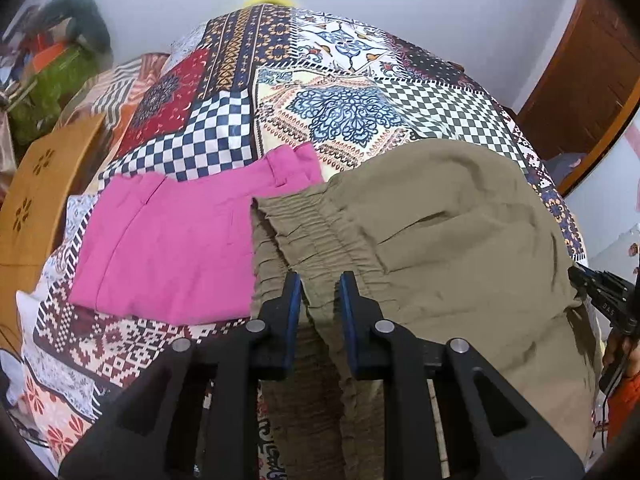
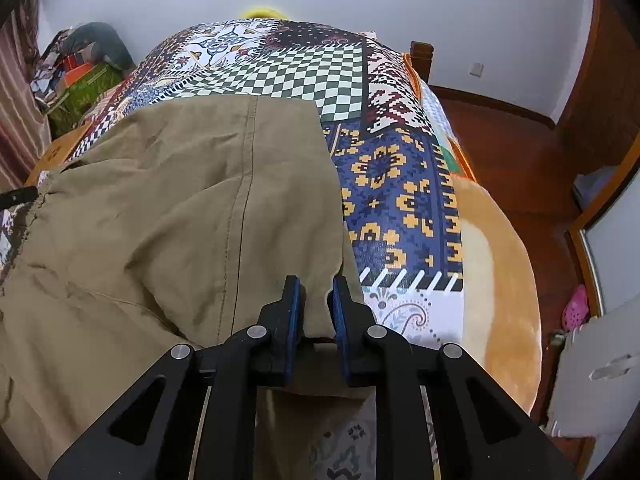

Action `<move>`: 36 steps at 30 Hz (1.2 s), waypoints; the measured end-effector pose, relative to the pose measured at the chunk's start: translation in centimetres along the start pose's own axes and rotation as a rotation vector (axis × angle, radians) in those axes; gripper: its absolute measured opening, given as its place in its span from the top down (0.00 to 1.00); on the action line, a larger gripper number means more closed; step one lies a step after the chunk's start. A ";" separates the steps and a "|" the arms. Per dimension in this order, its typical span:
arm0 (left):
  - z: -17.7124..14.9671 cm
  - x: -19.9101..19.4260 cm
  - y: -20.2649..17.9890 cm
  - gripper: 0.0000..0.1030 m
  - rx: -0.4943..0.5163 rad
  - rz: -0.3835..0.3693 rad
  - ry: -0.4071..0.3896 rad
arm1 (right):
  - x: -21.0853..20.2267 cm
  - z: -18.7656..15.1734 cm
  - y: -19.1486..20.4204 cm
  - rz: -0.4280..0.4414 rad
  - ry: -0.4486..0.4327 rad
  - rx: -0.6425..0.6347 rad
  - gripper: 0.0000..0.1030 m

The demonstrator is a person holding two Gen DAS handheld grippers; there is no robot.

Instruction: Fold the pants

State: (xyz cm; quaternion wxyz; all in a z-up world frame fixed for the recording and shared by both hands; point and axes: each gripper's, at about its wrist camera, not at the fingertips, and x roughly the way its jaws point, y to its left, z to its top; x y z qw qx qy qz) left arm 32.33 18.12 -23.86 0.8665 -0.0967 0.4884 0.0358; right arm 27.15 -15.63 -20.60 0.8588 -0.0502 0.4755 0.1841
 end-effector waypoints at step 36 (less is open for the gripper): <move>1.1 -3.1 -0.6 0.31 0.072 0.068 -0.076 | -3.4 4.1 0.5 -0.006 -0.088 -0.016 0.64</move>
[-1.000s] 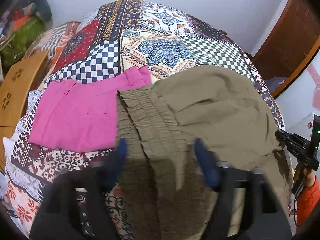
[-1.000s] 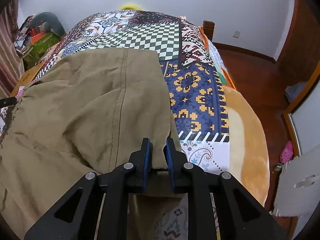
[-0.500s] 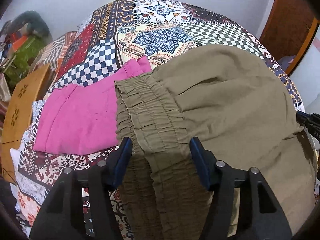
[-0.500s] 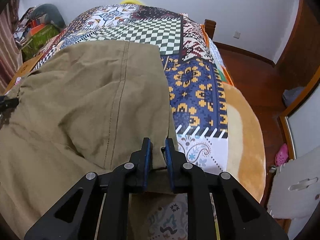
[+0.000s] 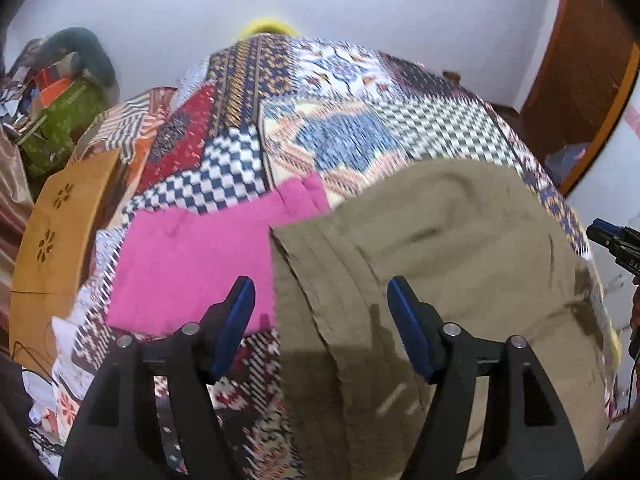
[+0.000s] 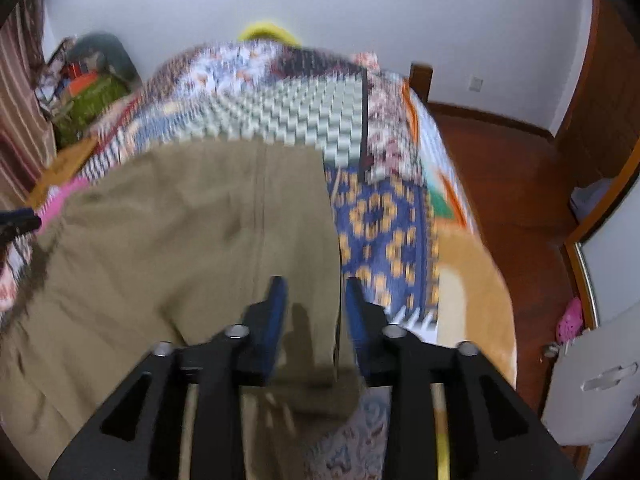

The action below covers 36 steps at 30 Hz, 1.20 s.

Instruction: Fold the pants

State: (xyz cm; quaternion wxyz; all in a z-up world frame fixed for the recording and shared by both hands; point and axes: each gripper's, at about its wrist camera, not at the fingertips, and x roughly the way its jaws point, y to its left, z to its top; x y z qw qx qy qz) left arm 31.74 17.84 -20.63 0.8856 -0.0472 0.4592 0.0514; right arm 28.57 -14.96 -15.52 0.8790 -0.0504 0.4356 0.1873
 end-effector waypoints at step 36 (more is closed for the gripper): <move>3.9 12.6 2.2 0.36 -0.067 -0.120 0.178 | 15.1 7.6 1.8 0.035 0.148 -0.099 0.81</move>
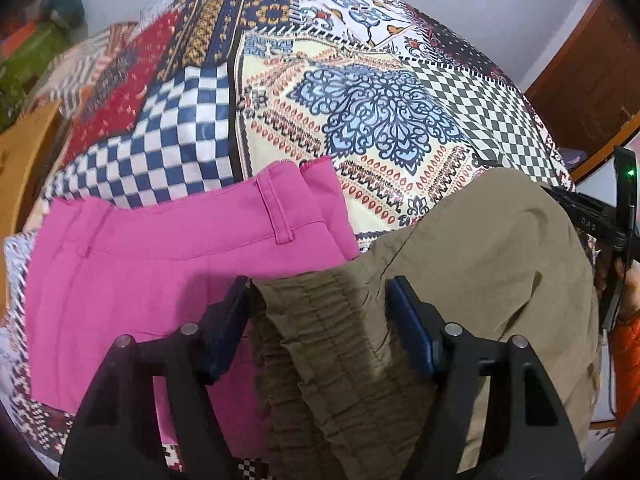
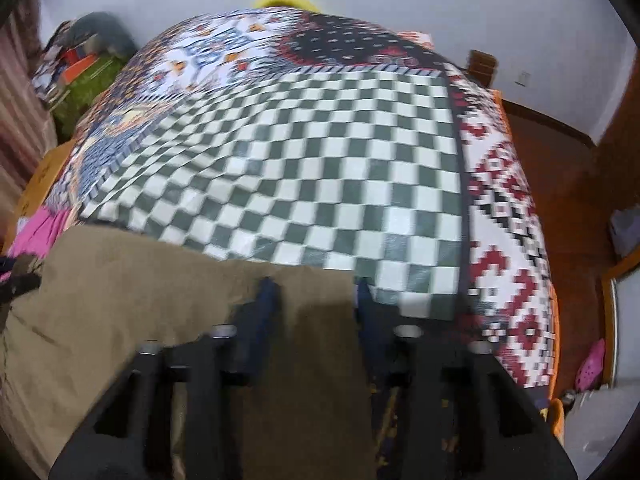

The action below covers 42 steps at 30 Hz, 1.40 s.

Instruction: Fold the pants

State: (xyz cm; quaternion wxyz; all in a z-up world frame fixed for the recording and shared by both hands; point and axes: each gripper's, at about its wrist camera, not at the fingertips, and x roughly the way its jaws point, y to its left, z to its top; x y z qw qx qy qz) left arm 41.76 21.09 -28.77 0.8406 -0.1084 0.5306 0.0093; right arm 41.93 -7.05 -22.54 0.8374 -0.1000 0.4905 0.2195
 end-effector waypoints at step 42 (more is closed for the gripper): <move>-4.8 -21.3 -6.7 0.49 0.162 0.030 -0.322 | -22.8 -4.1 3.4 0.052 -0.442 0.029 0.95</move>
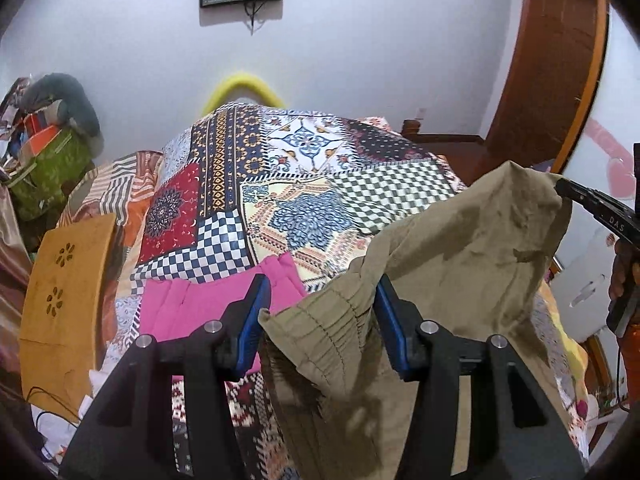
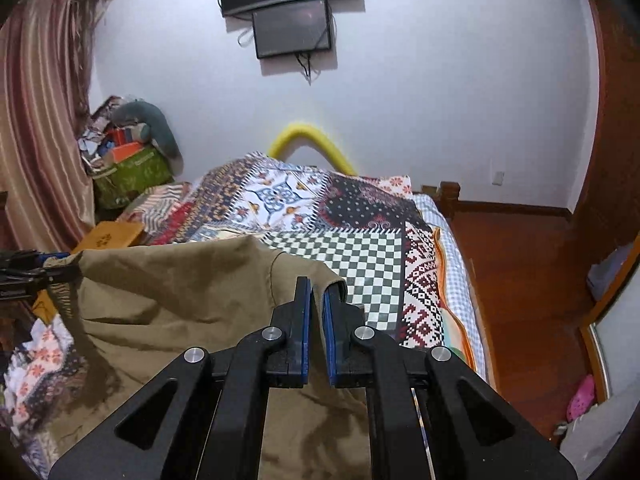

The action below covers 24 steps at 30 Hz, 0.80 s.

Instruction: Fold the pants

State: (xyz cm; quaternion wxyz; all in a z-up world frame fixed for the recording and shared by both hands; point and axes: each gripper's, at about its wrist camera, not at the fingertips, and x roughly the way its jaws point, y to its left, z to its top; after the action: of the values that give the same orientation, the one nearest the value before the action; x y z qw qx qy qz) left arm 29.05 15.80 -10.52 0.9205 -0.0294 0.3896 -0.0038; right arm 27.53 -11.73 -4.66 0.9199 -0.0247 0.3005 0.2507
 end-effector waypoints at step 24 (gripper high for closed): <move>-5.9 -2.2 0.1 0.49 -0.021 0.012 0.068 | -6.4 -6.5 1.1 0.021 0.028 0.066 0.96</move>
State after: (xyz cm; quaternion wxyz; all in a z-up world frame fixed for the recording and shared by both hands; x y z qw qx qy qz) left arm 23.33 15.64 -13.05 0.9064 -0.0364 0.4209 0.0050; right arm 19.11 -14.88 -6.24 0.9132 0.0053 0.3215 0.2502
